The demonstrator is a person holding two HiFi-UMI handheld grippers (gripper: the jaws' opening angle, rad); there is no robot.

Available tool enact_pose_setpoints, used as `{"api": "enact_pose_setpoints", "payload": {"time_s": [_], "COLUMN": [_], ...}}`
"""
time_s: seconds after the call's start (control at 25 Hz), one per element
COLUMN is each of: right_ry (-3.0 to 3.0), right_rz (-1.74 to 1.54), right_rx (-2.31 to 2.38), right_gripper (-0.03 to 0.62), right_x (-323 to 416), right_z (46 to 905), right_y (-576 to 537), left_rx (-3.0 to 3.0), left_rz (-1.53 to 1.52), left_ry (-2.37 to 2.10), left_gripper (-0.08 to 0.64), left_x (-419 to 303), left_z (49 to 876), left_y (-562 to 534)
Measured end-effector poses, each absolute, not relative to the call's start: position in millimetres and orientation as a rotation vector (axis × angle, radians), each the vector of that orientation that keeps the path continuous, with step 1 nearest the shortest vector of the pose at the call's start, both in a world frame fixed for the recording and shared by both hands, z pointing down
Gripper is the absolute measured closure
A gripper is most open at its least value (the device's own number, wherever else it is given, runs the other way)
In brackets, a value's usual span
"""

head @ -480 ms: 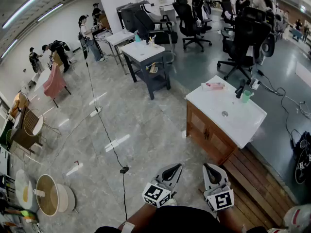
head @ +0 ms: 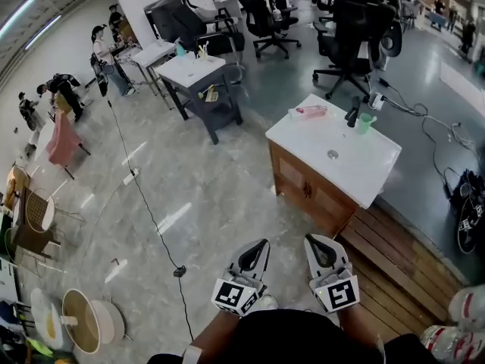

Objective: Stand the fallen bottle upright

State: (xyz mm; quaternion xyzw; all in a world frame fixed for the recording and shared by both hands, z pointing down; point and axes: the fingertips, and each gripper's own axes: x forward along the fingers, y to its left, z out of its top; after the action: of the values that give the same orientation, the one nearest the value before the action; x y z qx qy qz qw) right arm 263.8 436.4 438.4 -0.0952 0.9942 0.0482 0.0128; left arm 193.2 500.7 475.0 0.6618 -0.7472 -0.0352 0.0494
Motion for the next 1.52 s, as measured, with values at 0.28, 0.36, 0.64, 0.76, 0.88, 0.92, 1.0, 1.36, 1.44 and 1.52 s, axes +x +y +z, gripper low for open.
{"api": "enact_pose_setpoints", "payload": {"time_s": [0.28, 0.36, 0.64, 0.76, 0.88, 0.92, 1.0, 1.36, 1.44, 1.52], "right_ry": [3.039, 3.002, 3.038, 3.063, 3.071, 3.072, 3.07, 3.032, 3.066, 3.071], "right_rz": [0.094, 0.064, 0.049, 0.079, 0.089, 0.092, 0.099, 0.082, 0.098, 0.099], "right_rx": [-0.341, -0.379, -0.361, -0.363, -0.374, -0.38, -0.394, -0.427, -0.428, -0.441], "right_gripper": [0.58, 0.578, 0.577, 0.577, 0.577, 0.577, 0.577, 0.577, 0.577, 0.577], "right_x": [242, 239, 211, 200, 192, 190, 183, 133, 127, 121], "right_z": [434, 428, 435, 435, 435, 435, 437, 428, 432, 430], "right_y": [441, 437, 448, 457, 459, 458, 452, 390, 371, 349], "left_rx": [2.016, 2.016, 1.993, 1.985, 2.0, 2.005, 2.013, 2.031, 2.028, 1.992], "left_rz": [-0.095, -0.093, -0.131, -0.145, -0.133, -0.126, -0.102, -0.037, -0.024, -0.015], "left_ry": [-2.273, -2.272, -2.335, -2.367, -2.37, -2.372, -2.376, -2.343, -2.35, -2.386], "left_gripper": [0.545, 0.545, 0.545, 0.545, 0.545, 0.545, 0.545, 0.387, 0.316, 0.276], "left_x": [171, 168, 134, 118, 111, 108, 100, 51, 41, 29], "left_z": [478, 478, 472, 465, 459, 459, 460, 464, 464, 461], "left_y": [506, 508, 526, 535, 538, 537, 532, 465, 444, 425]}}
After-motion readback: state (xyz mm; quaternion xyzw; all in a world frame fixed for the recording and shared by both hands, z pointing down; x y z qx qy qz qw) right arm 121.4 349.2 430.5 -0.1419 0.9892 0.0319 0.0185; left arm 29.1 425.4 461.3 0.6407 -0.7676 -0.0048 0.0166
